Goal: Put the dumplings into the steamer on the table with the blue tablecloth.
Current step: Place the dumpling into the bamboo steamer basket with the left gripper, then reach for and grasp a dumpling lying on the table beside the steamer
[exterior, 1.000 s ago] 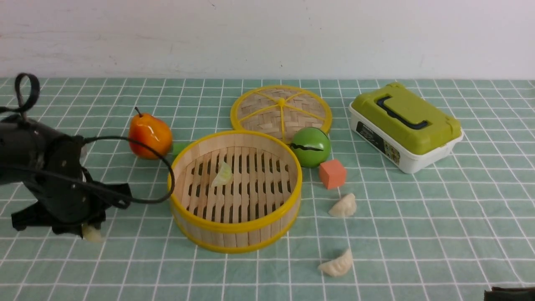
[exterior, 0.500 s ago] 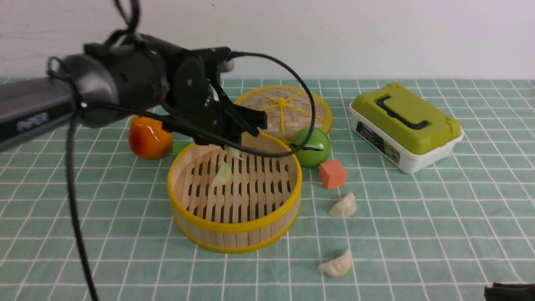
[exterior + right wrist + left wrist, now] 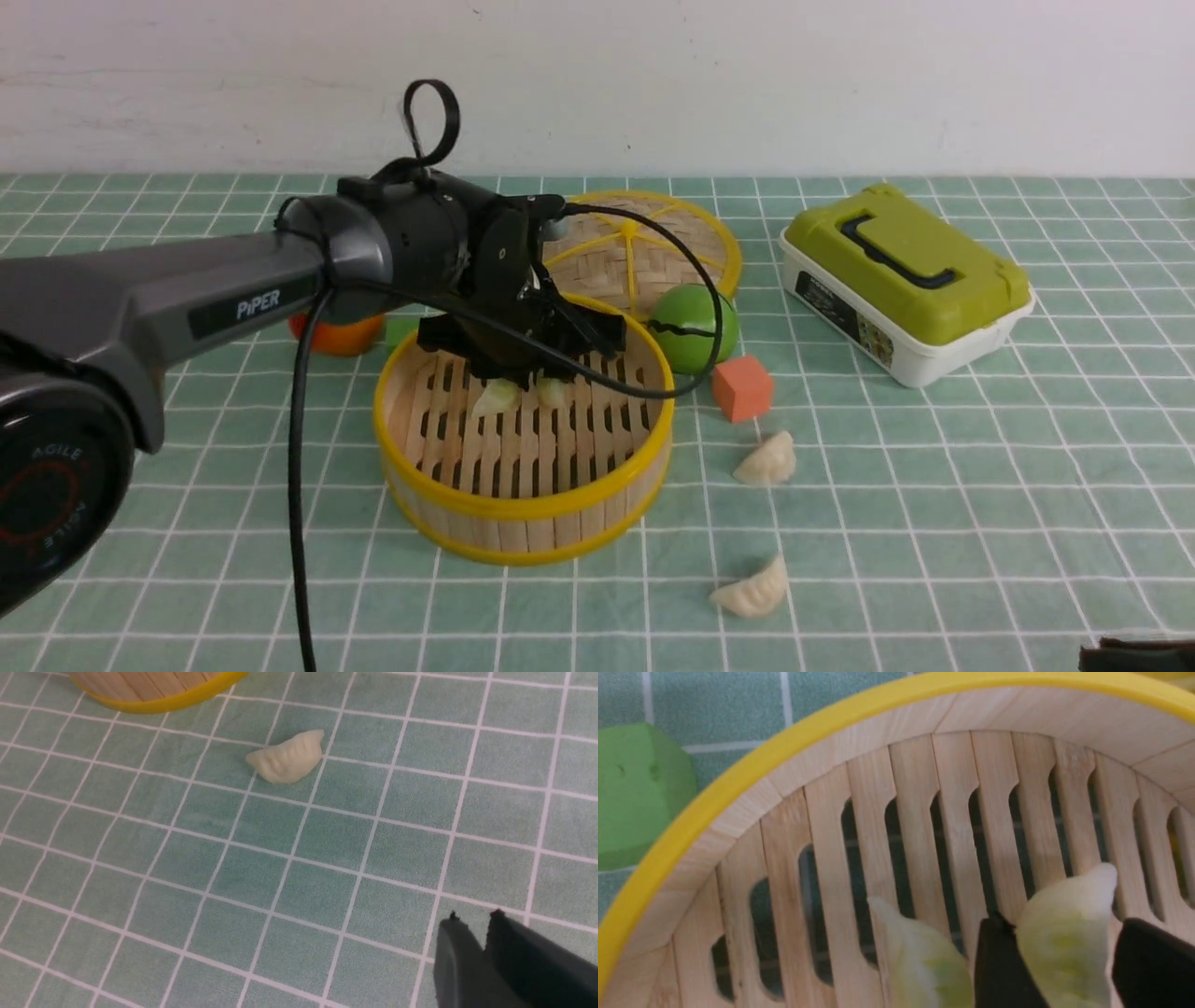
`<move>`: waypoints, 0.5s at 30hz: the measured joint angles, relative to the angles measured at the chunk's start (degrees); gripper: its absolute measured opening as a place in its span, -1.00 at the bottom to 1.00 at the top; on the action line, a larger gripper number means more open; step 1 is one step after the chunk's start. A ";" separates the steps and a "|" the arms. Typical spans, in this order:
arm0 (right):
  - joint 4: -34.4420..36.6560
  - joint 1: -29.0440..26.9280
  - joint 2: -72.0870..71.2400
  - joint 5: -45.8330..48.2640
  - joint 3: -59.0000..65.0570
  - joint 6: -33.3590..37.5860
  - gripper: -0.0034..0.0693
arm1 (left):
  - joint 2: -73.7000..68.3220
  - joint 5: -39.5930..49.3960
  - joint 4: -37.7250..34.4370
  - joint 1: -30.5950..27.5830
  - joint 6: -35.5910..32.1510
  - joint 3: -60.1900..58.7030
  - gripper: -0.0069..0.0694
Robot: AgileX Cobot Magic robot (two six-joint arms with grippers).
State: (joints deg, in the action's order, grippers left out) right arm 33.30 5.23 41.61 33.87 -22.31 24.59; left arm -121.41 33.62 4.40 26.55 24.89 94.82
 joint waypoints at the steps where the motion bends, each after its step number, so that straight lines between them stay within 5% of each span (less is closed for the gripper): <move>1: 0.13 0.00 0.00 -0.15 0.19 0.00 -0.64 | 0.15 0.33 -0.16 0.00 -0.19 0.04 0.13; 5: 0.99 0.00 0.20 -0.53 0.30 -1.63 -0.59 | 2.52 8.28 -0.39 0.00 -1.02 1.79 0.21; 8: 1.57 0.00 1.76 1.21 -1.44 -2.62 -0.45 | 7.92 16.18 0.05 0.02 -3.82 2.92 0.08; 15: 5.78 0.00 15.10 4.00 -9.71 -2.24 0.05 | 31.27 22.75 -0.25 0.07 -10.77 -0.51 -0.86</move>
State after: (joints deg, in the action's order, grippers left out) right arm 39.08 5.23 56.71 37.87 -32.01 22.35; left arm -90.14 56.37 4.14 26.62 14.12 94.32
